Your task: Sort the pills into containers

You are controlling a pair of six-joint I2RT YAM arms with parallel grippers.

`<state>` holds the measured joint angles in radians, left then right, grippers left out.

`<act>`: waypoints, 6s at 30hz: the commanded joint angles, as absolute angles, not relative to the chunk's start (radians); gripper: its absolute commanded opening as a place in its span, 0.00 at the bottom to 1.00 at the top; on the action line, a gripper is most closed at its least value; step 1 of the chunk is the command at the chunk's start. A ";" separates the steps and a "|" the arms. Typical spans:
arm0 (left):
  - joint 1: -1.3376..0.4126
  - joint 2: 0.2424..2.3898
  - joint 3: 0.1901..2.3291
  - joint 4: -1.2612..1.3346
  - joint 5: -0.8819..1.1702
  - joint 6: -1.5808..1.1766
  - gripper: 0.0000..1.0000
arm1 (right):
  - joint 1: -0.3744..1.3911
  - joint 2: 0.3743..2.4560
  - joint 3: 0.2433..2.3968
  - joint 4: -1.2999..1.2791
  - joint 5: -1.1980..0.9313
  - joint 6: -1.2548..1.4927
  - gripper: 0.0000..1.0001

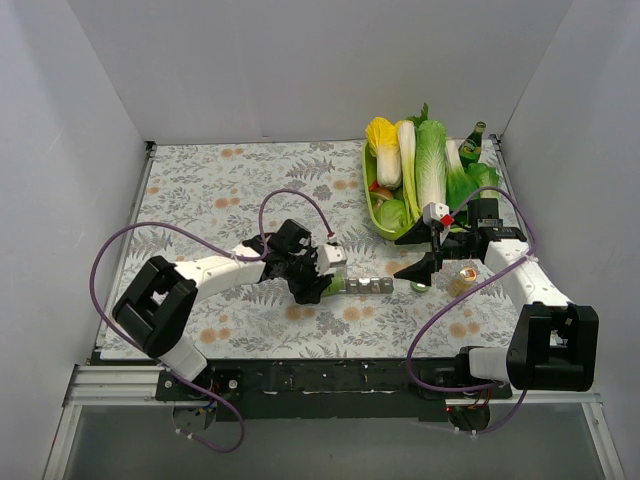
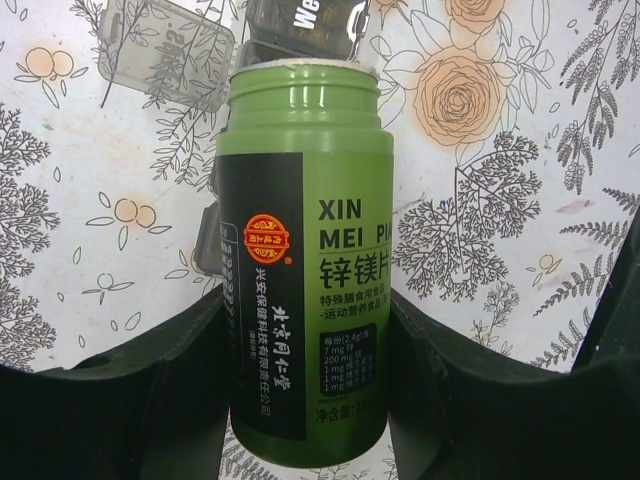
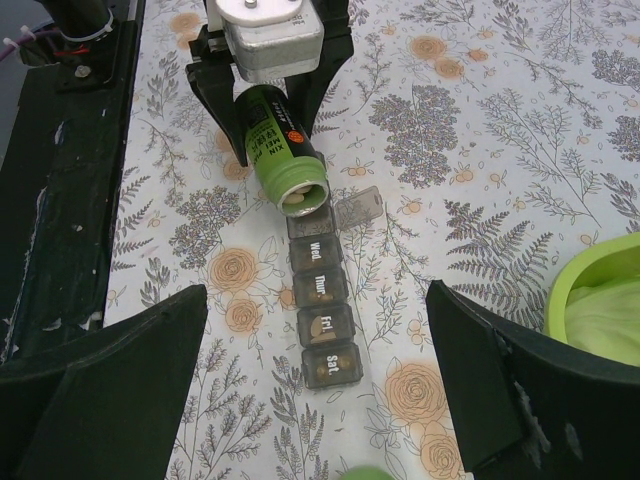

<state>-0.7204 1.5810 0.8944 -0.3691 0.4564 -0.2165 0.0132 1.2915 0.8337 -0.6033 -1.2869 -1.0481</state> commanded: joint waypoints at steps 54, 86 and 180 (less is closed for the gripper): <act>-0.810 1.640 1.114 -0.620 0.258 -0.170 0.00 | -0.025 1.290 0.836 -0.623 -1.328 -1.060 0.98; -0.850 1.690 1.209 -0.709 0.170 -0.144 0.00 | -0.031 1.289 0.836 -0.624 -1.328 -1.060 0.98; -0.917 1.697 1.273 -0.802 0.018 -0.112 0.00 | -0.043 1.287 0.831 -0.624 -1.336 -1.058 0.98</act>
